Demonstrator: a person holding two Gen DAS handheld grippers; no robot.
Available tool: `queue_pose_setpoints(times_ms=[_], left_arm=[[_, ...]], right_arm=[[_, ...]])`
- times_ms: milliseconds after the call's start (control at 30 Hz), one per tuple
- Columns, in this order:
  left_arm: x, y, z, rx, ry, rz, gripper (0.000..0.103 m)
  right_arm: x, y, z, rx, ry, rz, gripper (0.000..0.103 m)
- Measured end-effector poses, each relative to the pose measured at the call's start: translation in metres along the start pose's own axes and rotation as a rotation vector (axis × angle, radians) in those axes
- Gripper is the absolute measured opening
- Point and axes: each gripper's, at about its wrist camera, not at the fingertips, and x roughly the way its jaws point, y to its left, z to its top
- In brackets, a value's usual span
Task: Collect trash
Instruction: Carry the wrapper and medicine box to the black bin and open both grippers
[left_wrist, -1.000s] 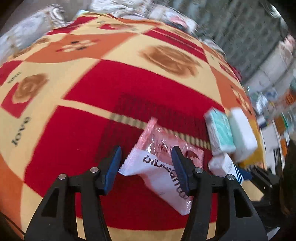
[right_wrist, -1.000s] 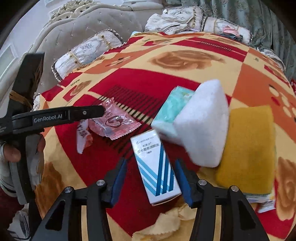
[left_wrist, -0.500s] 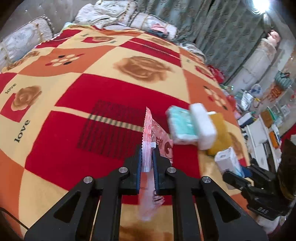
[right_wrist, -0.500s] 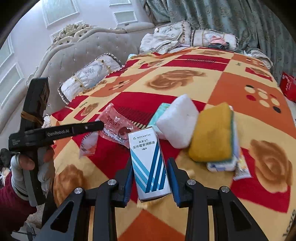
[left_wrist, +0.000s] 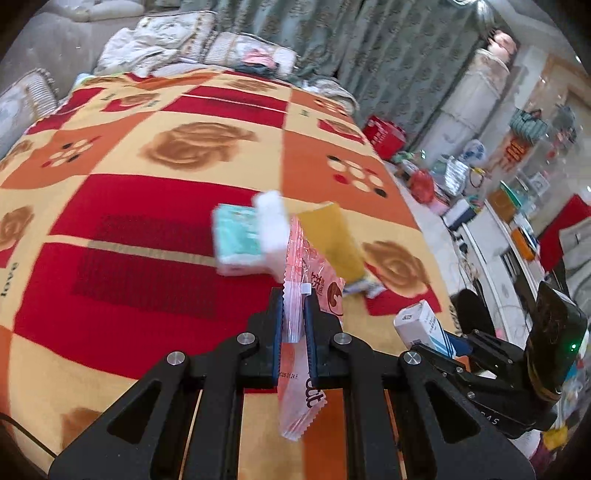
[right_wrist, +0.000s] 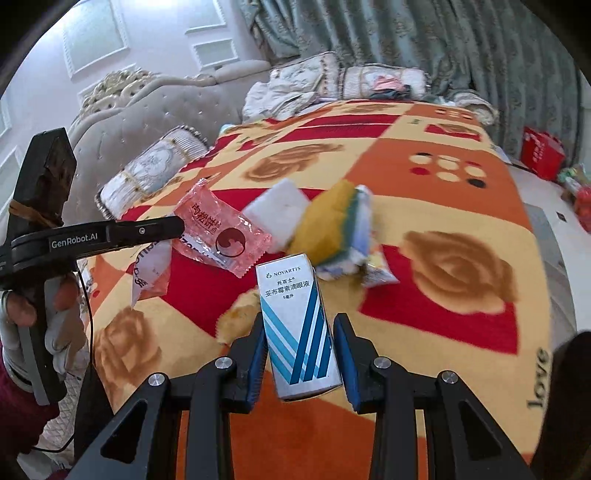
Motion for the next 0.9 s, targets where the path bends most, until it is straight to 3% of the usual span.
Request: queue_pose_setpoints(times_ms=[433,900], left_arm=[[0.05,-0.112,-0.023,0.149,0.086,-0.081,0.008],[0.093,-0.193,-0.037,0.244,0.174,-0.169,0.008]], right_arm=[[-0.053,-0.074,-0.039,0.128,-0.032,-0.137,0.034],[-0.094,-0.147,-0.078,0.266,-0.047,-0.253,0.034]])
